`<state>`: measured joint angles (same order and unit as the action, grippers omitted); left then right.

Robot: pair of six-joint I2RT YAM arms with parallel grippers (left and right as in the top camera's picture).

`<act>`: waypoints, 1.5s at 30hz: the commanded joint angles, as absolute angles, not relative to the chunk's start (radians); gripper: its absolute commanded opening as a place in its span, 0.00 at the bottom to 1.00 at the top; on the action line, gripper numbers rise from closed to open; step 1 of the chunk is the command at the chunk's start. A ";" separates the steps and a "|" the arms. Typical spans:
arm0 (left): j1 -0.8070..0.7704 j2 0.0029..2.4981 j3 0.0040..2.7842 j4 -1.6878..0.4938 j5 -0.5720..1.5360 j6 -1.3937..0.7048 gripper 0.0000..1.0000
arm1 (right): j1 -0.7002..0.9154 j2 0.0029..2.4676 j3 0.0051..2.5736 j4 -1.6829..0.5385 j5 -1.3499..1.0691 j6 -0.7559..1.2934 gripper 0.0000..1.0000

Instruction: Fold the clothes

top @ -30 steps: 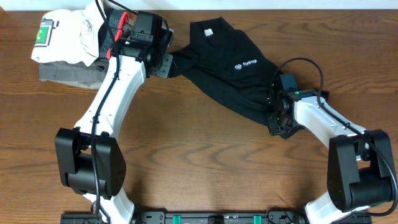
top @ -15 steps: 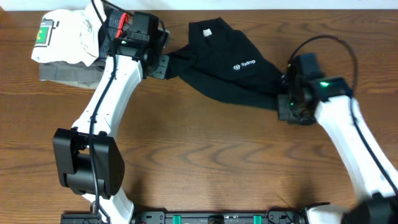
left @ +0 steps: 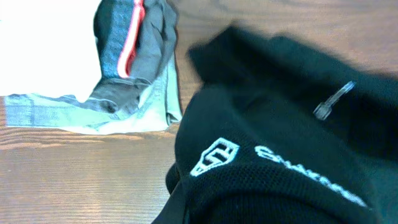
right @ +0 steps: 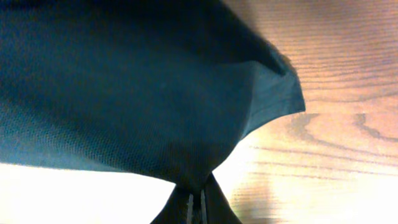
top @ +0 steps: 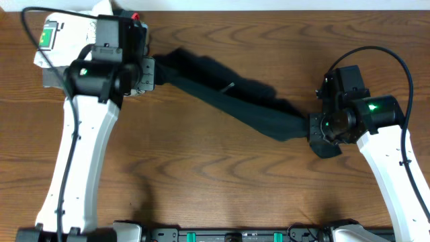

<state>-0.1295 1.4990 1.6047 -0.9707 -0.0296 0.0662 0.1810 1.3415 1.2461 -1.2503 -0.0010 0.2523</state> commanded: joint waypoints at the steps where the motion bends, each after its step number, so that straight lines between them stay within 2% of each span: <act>1: -0.125 1.481 1.616 -0.970 -0.050 0.046 0.06 | 0.154 1.331 1.245 -1.195 0.030 0.265 0.01; 9: -0.125 1.531 1.586 -0.956 -0.050 0.046 0.06 | 0.073 1.489 1.242 -0.966 -0.039 0.151 0.01; 20: -0.127 1.704 1.565 -0.911 -0.038 0.028 0.06 | 0.060 1.879 1.242 -0.573 -0.114 0.092 0.01; 27: -0.146 1.806 1.565 -0.902 -0.038 0.028 0.06 | 0.025 1.925 1.245 -0.330 -0.228 0.070 0.01; 28: -0.149 1.811 1.565 -0.898 -0.038 0.028 0.06 | 0.023 1.925 1.250 -0.311 -0.242 0.070 0.06; 29: -0.152 1.817 1.565 -0.892 -0.038 0.028 0.06 | 0.022 1.925 1.258 -0.306 -0.249 0.076 0.18; 30: -0.154 1.818 1.565 -0.888 -0.038 0.028 0.06 | 0.022 1.925 1.264 -0.309 -0.252 0.083 0.41; 31: -0.156 1.818 1.565 -0.884 -0.038 0.028 0.06 | 0.023 1.924 1.274 -0.324 -0.257 0.094 0.58; 32: -0.156 1.818 1.565 -0.880 -0.038 0.028 0.06 | 0.023 1.924 1.284 -0.350 -0.261 0.105 0.66; 35: -0.156 1.818 1.565 -0.873 -0.038 0.028 0.06 | 0.027 1.922 1.326 -0.481 -0.275 0.168 0.68; 41: -0.156 1.818 1.565 -0.862 -0.038 0.032 0.06 | 0.056 1.901 1.351 -0.677 -0.326 0.168 0.69; 45: -0.156 1.818 1.565 -0.853 -0.038 0.032 0.06 | 0.101 1.902 1.325 -0.735 -0.322 0.176 0.59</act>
